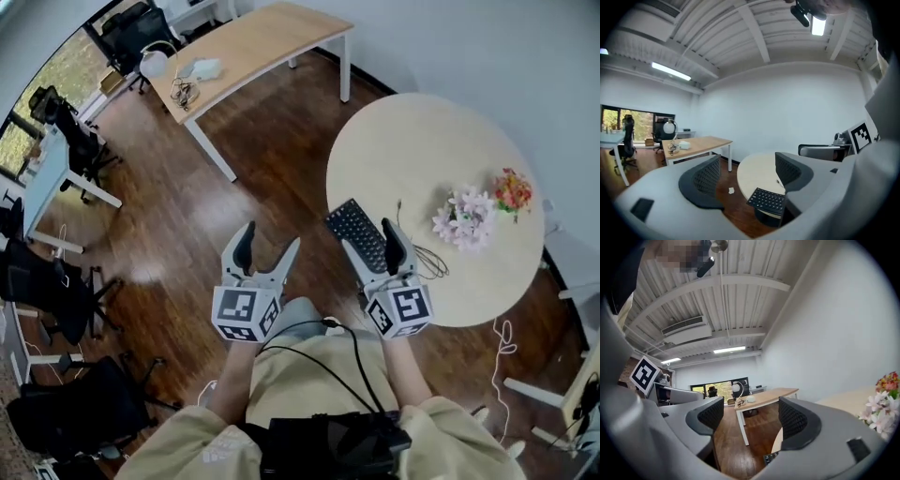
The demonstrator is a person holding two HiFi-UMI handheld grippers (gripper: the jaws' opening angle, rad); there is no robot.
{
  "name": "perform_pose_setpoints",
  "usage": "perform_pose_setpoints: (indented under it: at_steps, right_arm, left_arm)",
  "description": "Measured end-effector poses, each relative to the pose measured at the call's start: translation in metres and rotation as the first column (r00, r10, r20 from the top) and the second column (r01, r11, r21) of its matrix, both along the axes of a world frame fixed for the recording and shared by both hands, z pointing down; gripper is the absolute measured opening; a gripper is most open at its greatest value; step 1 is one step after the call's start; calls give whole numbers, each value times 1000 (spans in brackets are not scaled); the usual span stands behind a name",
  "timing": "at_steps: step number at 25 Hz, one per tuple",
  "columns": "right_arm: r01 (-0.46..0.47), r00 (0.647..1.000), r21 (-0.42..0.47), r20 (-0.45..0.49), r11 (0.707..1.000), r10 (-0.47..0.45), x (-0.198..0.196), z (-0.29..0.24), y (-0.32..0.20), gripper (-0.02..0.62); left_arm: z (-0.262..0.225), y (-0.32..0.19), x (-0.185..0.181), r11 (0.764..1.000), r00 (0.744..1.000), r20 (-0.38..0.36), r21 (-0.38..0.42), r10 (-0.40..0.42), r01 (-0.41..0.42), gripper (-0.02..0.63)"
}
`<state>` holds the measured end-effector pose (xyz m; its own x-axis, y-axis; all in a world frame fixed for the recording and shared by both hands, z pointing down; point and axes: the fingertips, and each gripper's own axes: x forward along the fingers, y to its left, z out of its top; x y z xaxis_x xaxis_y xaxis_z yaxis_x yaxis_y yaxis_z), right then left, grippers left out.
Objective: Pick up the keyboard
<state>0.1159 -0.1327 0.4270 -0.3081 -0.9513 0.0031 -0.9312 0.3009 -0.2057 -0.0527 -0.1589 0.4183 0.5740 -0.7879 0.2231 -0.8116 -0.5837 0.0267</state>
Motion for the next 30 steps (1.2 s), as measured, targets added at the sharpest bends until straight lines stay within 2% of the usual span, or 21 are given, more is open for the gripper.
perform_pose_setpoints:
  at_steps: [4, 6, 8, 11, 14, 17, 19, 22, 24, 26, 28, 30]
  right_arm:
    - [-137, 990, -14, -39, 990, 137, 29, 3, 11, 373]
    - [-228, 973, -16, -47, 974, 227, 49, 3, 16, 373]
    - [-336, 942, -25, -42, 942, 334, 68, 2, 27, 373]
    - [-506, 862, -37, -60, 862, 503, 85, 5, 57, 373]
    - [-635, 772, -67, -79, 769, 630, 82, 15, 92, 373]
    - [-713, 700, -118, -51, 691, 713, 71, 32, 123, 373]
    - [-744, 660, -159, -19, 649, 751, 62, 48, 144, 374]
    - [-779, 585, -240, 51, 579, 809, 63, 83, 177, 374]
    - [-783, 542, -297, 107, 547, 834, 70, 114, 194, 374]
    - [-782, 492, -362, 141, 507, 859, 78, 152, 215, 374]
    - [-761, 461, -439, 150, 477, 874, 84, 196, 236, 374]
    - [-716, 433, -519, 196, 467, 880, 86, 243, 248, 373]
  left_arm:
    - [7, -28, 40, 988, 988, -27, -32, 153, -154, 356]
    - [10, -41, 67, 968, 968, -38, -38, 246, -248, 356]
    - [13, -49, 93, 936, 937, -43, -40, 347, -349, 356]
    - [18, -52, 121, 871, 872, -42, -37, 488, -490, 356]
    - [29, -50, 132, 803, 805, -59, -55, 590, -593, 356]
    - [44, -40, 132, 742, 747, -70, -90, 661, -665, 356]
    - [59, -35, 129, 716, 724, -66, -112, 687, -689, 356]
    - [95, -28, 129, 687, 709, -81, -191, 700, -701, 356]
    - [131, -30, 127, 673, 716, -91, -280, 692, -685, 356]
    - [174, -35, 123, 666, 733, -61, -374, 677, -646, 356]
    - [222, -34, 118, 654, 737, 3, -464, 675, -597, 356]
    - [265, -33, 113, 623, 738, 30, -560, 674, -546, 356]
